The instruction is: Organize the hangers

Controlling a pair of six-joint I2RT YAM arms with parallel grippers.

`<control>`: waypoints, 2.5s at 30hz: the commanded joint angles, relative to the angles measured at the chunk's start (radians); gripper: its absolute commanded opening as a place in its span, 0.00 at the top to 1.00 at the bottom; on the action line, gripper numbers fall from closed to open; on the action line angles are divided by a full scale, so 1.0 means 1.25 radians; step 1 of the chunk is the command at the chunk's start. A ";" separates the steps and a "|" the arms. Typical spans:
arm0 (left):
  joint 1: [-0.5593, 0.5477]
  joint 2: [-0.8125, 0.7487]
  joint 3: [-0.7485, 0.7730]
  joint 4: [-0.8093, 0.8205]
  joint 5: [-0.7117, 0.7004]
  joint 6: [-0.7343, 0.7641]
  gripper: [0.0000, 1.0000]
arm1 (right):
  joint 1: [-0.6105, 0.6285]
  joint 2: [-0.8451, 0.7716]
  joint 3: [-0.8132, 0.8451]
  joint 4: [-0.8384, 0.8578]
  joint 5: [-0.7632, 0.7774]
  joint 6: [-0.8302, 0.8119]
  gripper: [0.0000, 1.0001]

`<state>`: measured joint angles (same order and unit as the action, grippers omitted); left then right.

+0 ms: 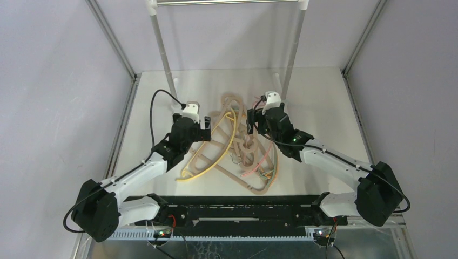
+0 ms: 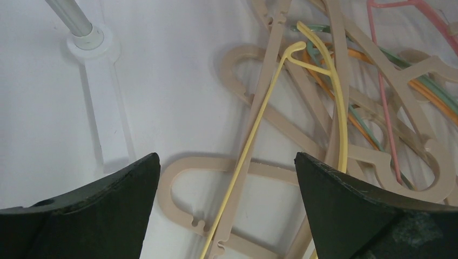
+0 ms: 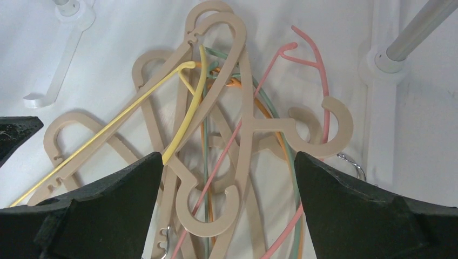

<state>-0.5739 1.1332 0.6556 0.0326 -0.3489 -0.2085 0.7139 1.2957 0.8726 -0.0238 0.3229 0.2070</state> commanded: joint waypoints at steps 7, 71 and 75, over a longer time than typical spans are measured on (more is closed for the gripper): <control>-0.006 0.004 0.006 0.029 0.008 0.029 0.01 | 0.004 -0.046 -0.049 0.083 0.045 -0.021 0.00; -0.282 0.000 -0.139 0.006 0.005 -0.074 1.00 | -0.085 -0.035 -0.139 0.105 0.055 0.060 0.00; -0.282 -0.058 -0.108 -0.034 0.005 -0.066 1.00 | -0.093 -0.044 -0.144 0.105 0.052 0.064 0.00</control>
<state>-0.9264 1.1412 0.4435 0.0246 -0.3450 -0.3061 0.6098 1.2758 0.6991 0.0700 0.3897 0.2577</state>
